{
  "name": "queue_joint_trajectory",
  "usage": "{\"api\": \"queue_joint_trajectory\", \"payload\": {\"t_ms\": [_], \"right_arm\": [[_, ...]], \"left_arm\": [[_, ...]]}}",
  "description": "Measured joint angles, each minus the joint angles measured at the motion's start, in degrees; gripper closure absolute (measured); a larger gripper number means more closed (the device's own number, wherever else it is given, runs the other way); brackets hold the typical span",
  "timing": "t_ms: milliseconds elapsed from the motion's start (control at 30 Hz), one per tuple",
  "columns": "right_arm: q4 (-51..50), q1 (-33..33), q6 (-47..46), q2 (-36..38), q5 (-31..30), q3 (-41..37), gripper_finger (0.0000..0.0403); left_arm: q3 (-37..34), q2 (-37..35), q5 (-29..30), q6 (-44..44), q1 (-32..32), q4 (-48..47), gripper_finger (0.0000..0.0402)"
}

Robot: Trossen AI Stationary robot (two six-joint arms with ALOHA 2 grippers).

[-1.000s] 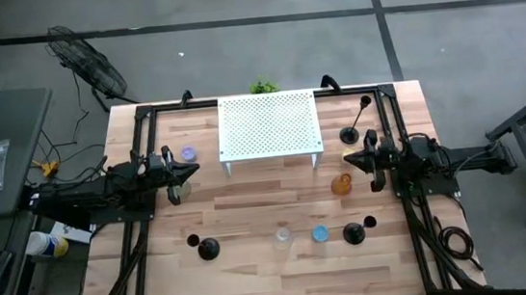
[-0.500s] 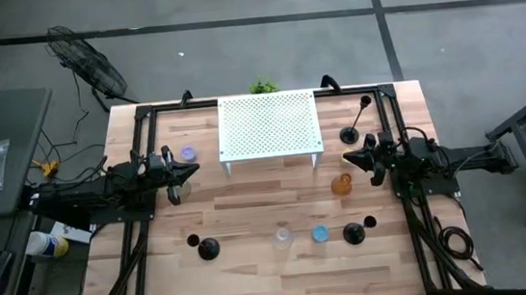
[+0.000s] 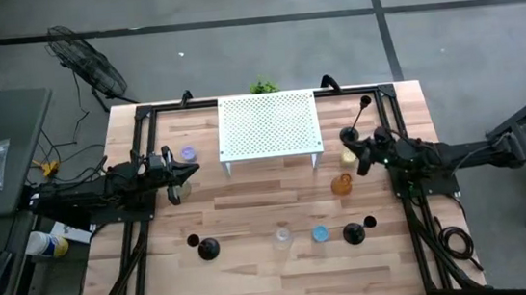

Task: Pick & Place candle stick holders
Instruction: Put the top black candle holder on the shelf

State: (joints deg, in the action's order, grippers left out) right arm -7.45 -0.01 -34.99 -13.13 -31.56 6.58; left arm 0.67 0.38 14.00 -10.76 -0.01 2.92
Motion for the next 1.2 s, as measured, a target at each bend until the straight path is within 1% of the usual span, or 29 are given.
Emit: {"api": "queue_joint_trajectory", "payload": {"t_ms": [167, 233, 400, 533, 567, 667, 733, 833, 1033, 1133, 1200], "right_arm": [[-6.68, -0.01, -4.18, -5.71, -9.97, 5.33, 0.0401], [-7.90, 0.00, -6.21, -7.61, -12.04, 6.89, 0.0401], [-13.79, -0.02, -8.34, -11.78, -11.50, 9.04, 0.0401], [-13.71, 0.00, -8.36, -12.94, -5.92, 9.02, 0.0401], [-13.70, 0.00, -8.72, -13.35, -5.39, 9.05, 0.0401], [-14.56, -0.53, -11.29, -15.02, -5.54, 9.06, 0.0401], [-15.31, -1.73, -14.39, -15.96, -7.03, 9.08, 0.0401], [-15.60, -3.54, -17.63, -16.82, -6.50, 9.08, 0.0401], [-17.20, -4.98, -17.30, -18.35, -6.44, 9.12, 0.0396], [-17.18, -4.98, -15.05, -18.36, -6.44, 9.12, 0.0378], [-17.21, -5.01, -12.60, -18.36, -6.46, 9.12, 0.0360]], "left_arm": [[0.00, 0.00, -0.01, 0.00, -0.01, 0.00, 0.0398], [0.00, 0.00, 0.00, 0.00, -0.02, 0.00, 0.0398], [0.00, 0.00, -0.02, 0.00, 0.00, -0.01, 0.0398], [0.01, 0.00, -0.01, 0.00, -0.01, 0.00, 0.0398], [0.00, 0.00, 0.00, 0.00, -0.02, 0.00, 0.0398], [0.01, 0.00, 0.00, 0.00, -0.01, 0.00, 0.0398], [0.00, 0.00, 0.00, 0.00, -0.02, 0.00, 0.0398], [0.01, 0.00, 0.00, 0.00, 0.00, 0.00, 0.0398], [0.02, 0.00, 0.00, 0.00, -0.02, 0.00, 0.0398], [0.00, 0.00, 0.00, 0.00, 0.00, -0.02, 0.0398], [0.00, 0.00, 0.00, 0.00, -0.02, 0.00, 0.0398]]}}
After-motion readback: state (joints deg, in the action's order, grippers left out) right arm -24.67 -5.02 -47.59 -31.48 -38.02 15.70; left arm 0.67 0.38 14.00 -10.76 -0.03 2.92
